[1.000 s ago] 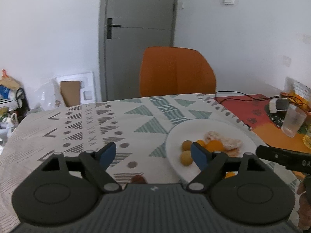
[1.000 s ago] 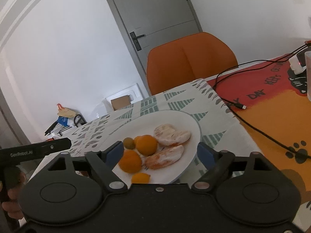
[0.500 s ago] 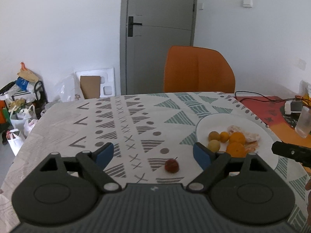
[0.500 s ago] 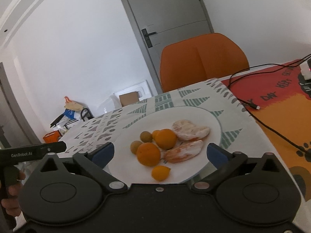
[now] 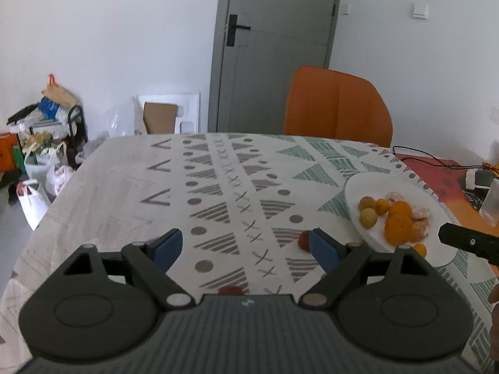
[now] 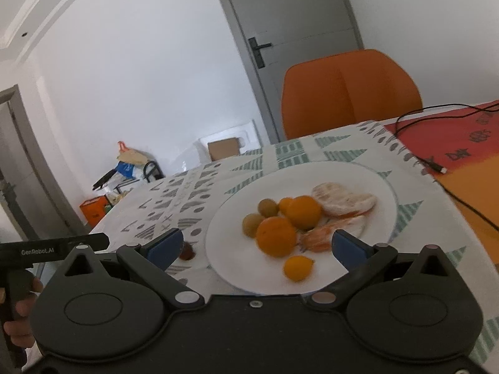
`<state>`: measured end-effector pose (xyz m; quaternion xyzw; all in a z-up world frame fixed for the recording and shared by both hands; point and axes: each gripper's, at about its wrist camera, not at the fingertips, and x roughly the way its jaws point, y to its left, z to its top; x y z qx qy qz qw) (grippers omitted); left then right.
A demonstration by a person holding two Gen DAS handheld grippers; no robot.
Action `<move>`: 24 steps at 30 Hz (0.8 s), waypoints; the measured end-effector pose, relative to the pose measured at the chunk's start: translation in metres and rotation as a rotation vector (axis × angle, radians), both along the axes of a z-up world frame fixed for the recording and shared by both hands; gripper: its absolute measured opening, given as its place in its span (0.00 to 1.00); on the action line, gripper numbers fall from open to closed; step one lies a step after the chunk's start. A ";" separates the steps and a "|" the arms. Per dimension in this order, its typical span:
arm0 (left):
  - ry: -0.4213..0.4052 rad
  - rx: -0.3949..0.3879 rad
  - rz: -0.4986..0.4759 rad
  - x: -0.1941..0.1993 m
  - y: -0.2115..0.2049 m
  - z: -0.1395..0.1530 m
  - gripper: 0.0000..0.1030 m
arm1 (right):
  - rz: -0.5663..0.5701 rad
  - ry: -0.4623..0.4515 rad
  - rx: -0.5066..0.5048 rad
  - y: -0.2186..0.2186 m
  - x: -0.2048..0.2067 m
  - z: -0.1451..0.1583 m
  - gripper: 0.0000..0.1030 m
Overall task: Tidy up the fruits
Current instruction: 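Move the left gripper back and close it on a red fruit, then close the right gripper on the other red fruit while the left gripper holds its red fruit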
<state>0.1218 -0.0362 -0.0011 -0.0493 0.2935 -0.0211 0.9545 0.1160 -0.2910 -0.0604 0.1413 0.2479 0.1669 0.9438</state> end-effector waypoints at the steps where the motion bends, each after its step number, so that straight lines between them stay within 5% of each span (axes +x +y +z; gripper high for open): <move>1: 0.004 0.000 0.002 -0.001 0.002 -0.002 0.85 | 0.008 0.002 0.002 0.003 0.000 -0.001 1.00; 14: 0.039 -0.003 -0.028 -0.005 0.010 -0.033 0.78 | 0.062 0.002 -0.027 0.040 0.003 -0.005 1.00; 17: 0.056 0.009 -0.024 -0.001 0.011 -0.041 0.68 | 0.054 0.009 -0.018 0.041 0.006 -0.005 1.00; 24: 0.075 -0.006 -0.018 0.002 0.018 -0.053 0.21 | 0.078 0.008 -0.029 0.054 0.010 -0.004 1.00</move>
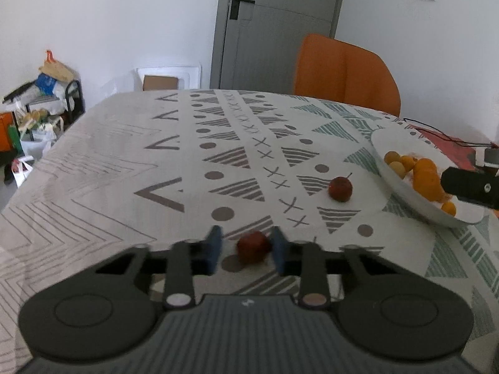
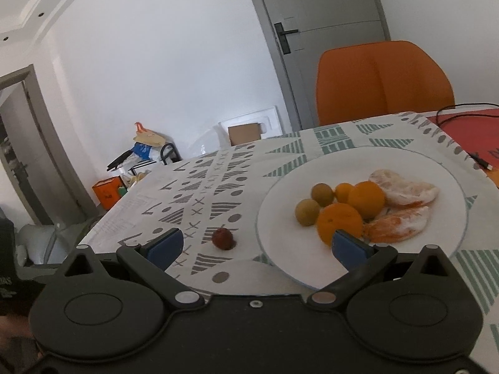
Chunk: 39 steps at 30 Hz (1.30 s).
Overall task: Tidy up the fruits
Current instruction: 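Close the right gripper on the other red fruit while the left gripper holds its red fruit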
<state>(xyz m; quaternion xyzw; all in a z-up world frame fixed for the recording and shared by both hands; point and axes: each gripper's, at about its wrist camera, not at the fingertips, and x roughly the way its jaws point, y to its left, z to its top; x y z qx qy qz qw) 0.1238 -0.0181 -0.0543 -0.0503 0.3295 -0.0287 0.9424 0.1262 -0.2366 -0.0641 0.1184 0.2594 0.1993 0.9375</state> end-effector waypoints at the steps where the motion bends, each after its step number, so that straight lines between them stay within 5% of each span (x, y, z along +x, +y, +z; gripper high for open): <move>1: -0.001 -0.012 -0.008 -0.001 0.002 0.000 0.21 | 0.007 -0.001 -0.001 0.002 0.001 0.000 1.00; 15: -0.015 0.001 0.021 -0.007 0.011 0.000 0.26 | 0.051 0.029 -0.020 0.022 0.009 -0.004 1.00; 28: -0.052 -0.071 0.049 -0.016 0.033 0.004 0.18 | 0.150 0.005 -0.096 0.060 0.019 0.004 0.97; 39: -0.107 -0.066 0.121 -0.021 0.055 0.017 0.18 | 0.166 0.038 -0.211 0.089 0.043 -0.007 0.58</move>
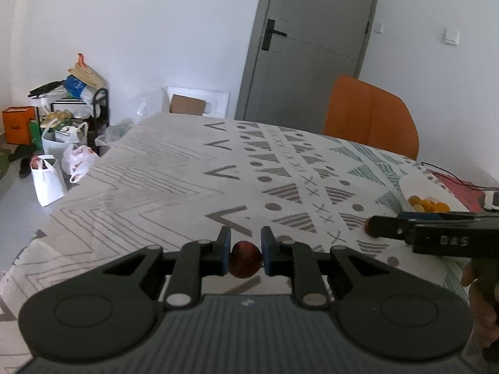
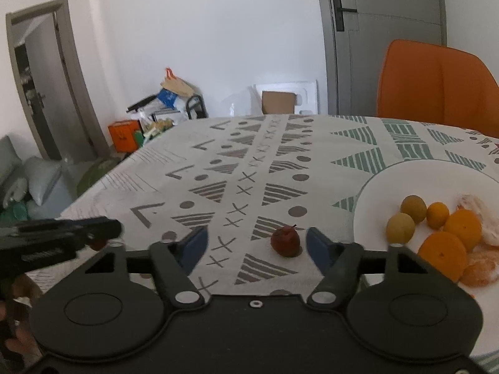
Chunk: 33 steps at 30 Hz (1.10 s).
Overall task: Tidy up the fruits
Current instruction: 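Close the right gripper on the other red fruit while the left gripper holds its red fruit, then carry both red fruits to the white plate and open both grippers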
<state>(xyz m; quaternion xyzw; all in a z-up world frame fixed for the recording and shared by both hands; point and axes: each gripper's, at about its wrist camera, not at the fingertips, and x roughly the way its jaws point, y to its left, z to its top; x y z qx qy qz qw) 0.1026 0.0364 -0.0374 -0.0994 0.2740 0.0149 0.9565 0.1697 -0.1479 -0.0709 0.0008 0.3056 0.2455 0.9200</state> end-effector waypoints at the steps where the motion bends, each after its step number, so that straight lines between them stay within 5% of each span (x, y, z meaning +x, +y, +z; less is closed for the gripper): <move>1: -0.003 -0.003 0.005 0.000 0.002 0.000 0.18 | -0.007 -0.003 -0.020 0.002 0.001 -0.001 0.56; 7: -0.017 -0.023 0.014 -0.005 0.012 0.000 0.18 | -0.036 -0.014 -0.125 0.017 0.009 -0.009 0.48; 10: -0.024 -0.032 0.017 -0.007 0.016 0.000 0.18 | -0.046 -0.036 -0.196 0.026 0.009 -0.015 0.35; 11: -0.027 -0.037 0.017 -0.008 0.017 0.000 0.18 | -0.040 -0.045 -0.221 0.029 0.008 -0.016 0.22; 19: -0.027 -0.036 0.021 -0.009 0.017 0.004 0.18 | 0.001 -0.050 -0.138 0.019 -0.013 -0.004 0.21; 33: -0.069 -0.014 -0.083 0.003 -0.026 0.024 0.18 | -0.085 -0.133 -0.022 -0.041 -0.041 0.036 0.21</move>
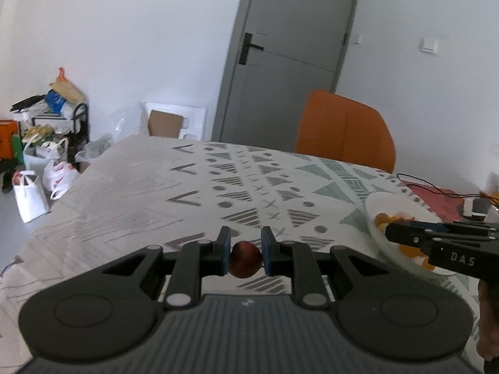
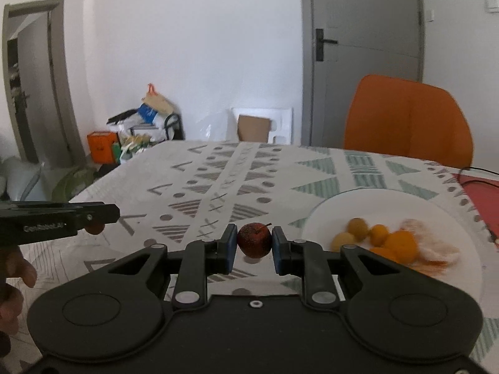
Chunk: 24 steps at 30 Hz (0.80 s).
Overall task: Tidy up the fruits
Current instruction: 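Carry both red fruits to the white plate and open both grippers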
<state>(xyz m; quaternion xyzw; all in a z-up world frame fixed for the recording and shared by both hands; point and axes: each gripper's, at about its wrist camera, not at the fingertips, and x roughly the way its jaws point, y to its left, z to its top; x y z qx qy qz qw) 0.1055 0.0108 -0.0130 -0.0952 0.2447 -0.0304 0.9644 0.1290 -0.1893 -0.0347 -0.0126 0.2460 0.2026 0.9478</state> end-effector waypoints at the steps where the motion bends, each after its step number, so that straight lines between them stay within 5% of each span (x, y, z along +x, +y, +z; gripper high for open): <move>1: -0.005 0.003 -0.009 0.001 -0.005 0.001 0.18 | -0.007 -0.003 0.005 -0.005 -0.001 0.000 0.21; 24: -0.057 0.070 -0.206 0.018 -0.104 0.021 0.18 | -0.175 -0.026 0.091 -0.101 -0.018 -0.007 0.21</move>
